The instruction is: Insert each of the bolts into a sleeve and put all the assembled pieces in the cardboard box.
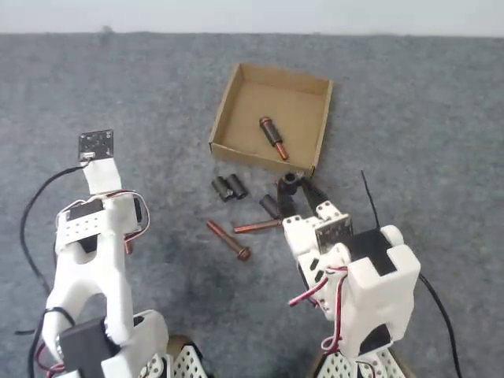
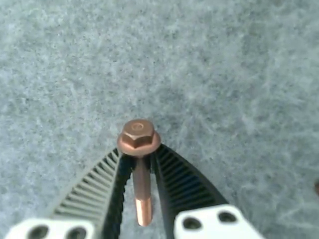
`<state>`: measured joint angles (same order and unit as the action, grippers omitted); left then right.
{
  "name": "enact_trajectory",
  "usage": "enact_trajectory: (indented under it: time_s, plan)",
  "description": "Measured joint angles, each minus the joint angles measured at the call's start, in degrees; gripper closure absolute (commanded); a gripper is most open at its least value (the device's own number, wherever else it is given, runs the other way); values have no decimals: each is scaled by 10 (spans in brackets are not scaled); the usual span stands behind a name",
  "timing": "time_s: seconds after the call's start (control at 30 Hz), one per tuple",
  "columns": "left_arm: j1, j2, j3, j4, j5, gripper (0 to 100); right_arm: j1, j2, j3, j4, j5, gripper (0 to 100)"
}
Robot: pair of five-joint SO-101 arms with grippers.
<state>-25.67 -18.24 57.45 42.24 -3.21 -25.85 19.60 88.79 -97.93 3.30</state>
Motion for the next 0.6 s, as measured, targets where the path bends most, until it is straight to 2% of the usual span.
enact_trajectory:
  time_s: [0.6]
  plan:
    - [20,0,0,0,-1,988,-28,-11,30,-9,0,993]
